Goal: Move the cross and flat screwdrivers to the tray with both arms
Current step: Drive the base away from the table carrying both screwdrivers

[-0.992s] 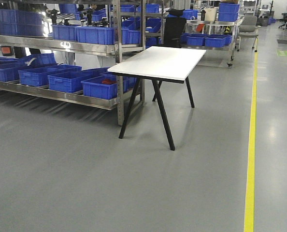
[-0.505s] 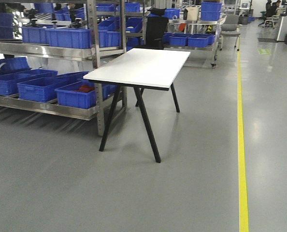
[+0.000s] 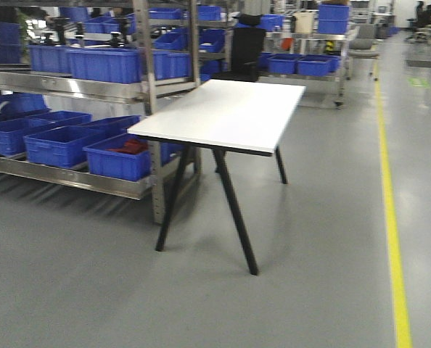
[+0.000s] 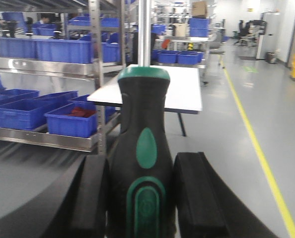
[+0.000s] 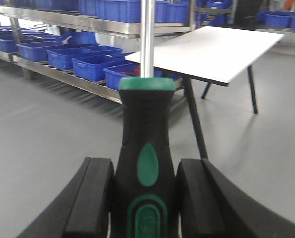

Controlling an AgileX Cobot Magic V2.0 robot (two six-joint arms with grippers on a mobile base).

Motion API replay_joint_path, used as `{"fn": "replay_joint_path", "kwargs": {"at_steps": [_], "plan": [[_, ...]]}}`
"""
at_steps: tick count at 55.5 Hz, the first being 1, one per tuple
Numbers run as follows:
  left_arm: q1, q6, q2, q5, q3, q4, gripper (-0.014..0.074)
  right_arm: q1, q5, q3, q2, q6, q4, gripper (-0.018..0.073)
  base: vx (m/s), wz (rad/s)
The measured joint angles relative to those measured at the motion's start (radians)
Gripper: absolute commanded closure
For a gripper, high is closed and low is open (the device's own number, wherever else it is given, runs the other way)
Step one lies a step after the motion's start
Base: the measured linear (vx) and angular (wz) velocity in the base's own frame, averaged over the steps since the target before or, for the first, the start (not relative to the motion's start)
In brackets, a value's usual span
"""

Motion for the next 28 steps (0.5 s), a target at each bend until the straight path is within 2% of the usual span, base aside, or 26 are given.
{"fn": "replay_joint_path", "kwargs": {"at_steps": [10, 28], "plan": [[0.0, 0.0, 0.0, 0.0, 0.0, 0.0, 0.0596, 0.0, 0.0, 0.0, 0.0, 0.0, 0.0, 0.0567, 0.53, 0.54], [0.0, 0.0, 0.0, 0.0, 0.0, 0.0, 0.0596, 0.0, 0.0, 0.0, 0.0, 0.0, 0.0, 0.0567, 0.54, 0.73]]}}
